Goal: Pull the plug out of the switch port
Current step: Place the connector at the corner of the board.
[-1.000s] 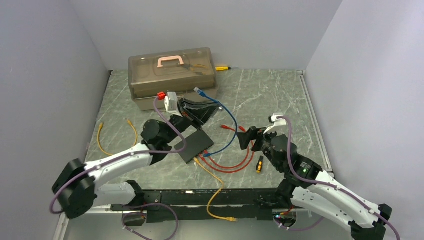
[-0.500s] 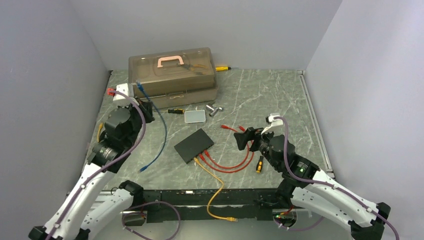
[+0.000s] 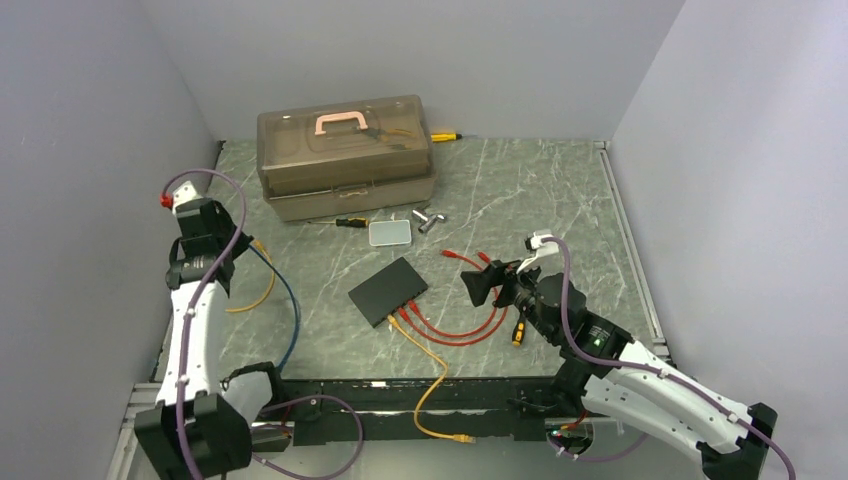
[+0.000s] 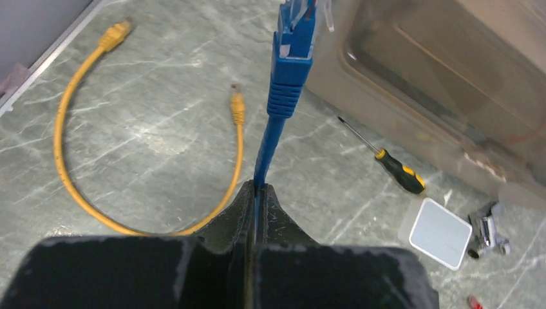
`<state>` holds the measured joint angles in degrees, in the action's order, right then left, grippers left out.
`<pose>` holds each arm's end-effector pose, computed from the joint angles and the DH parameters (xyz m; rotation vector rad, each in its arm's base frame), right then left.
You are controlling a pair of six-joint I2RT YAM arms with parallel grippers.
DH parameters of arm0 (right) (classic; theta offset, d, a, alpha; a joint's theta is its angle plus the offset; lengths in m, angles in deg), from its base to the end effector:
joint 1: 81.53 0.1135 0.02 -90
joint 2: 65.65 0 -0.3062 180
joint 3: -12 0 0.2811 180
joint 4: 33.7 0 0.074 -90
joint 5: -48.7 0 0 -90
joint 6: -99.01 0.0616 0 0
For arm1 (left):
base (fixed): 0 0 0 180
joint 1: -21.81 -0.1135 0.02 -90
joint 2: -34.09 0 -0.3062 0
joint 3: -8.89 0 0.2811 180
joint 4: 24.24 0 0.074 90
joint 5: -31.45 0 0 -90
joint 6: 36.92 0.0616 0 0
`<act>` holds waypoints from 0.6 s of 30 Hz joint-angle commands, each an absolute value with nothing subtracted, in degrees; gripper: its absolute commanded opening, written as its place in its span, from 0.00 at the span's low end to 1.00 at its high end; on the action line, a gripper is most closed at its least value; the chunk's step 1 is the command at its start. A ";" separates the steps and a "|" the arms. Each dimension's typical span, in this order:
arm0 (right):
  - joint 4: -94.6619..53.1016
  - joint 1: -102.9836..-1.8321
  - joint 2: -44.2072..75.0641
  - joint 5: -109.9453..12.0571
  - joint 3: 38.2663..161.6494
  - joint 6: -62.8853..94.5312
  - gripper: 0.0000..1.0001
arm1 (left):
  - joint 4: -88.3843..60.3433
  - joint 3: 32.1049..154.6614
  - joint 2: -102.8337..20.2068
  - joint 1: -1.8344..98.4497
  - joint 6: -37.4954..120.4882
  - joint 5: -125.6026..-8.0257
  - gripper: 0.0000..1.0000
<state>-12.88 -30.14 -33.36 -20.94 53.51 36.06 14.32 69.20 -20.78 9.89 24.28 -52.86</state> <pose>0.1214 0.1177 0.2956 -0.1212 1.8065 0.6746 0.2306 0.0549 0.3166 -0.8006 1.9914 -0.0651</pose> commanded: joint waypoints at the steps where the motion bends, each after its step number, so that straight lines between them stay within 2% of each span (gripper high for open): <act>1: -16.20 -30.20 -35.49 -22.39 52.49 37.08 0.87 | 8.38 71.13 -25.69 4.01 21.86 -57.33 0.00; 6: -15.52 -30.12 -36.34 -23.43 52.16 37.92 0.87 | 2.58 72.13 -34.08 1.22 22.13 -56.37 0.00; 12: -14.56 -30.15 -36.92 -24.16 51.38 38.89 0.87 | -12.71 65.92 -37.30 -1.84 20.47 -59.75 0.00; 18: -13.89 -30.15 -36.55 -23.98 51.39 38.96 0.87 | -8.40 71.39 -42.92 -1.96 22.86 -58.76 0.00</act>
